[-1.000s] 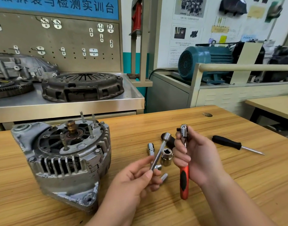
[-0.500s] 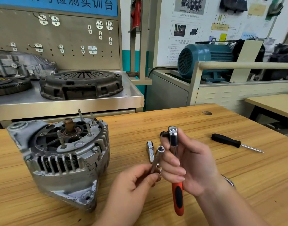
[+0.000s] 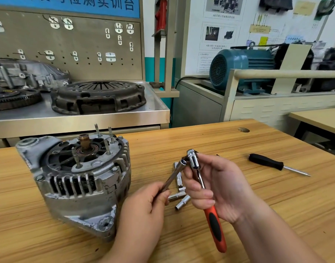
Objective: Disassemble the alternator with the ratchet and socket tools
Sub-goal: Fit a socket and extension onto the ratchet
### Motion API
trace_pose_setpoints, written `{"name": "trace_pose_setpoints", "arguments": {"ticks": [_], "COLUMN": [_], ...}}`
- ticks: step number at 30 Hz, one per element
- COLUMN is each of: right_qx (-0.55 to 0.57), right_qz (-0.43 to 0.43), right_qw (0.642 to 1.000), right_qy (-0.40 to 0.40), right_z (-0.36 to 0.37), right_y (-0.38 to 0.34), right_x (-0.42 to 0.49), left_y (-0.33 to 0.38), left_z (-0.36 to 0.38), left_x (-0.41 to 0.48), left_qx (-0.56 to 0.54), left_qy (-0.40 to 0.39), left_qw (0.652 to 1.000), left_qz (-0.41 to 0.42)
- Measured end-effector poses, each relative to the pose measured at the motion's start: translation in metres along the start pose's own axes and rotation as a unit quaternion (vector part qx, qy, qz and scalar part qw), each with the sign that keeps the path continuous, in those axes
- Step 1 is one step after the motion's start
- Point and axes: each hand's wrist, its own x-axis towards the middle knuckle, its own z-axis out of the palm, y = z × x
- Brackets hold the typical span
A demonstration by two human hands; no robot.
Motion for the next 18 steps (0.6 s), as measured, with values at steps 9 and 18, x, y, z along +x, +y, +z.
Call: {"name": "trace_pose_setpoints", "arguments": {"ticks": [9,18], "right_qx": [-0.008,-0.047], "right_qz": [-0.011,0.018], "right_qw": [1.000,0.999], "right_qy": [0.007,0.018], "right_z": [-0.004,-0.011], "right_y": [-0.003,-0.008], "right_x": [-0.001,-0.002], "left_y": [0.000,0.000], "left_z": [0.000,-0.002], "left_x": [-0.001,0.000], "left_qx": [0.011,0.010], "left_qy": [0.010,0.000], "left_qw": [1.000,0.998], "left_qz": [-0.025,-0.054]}}
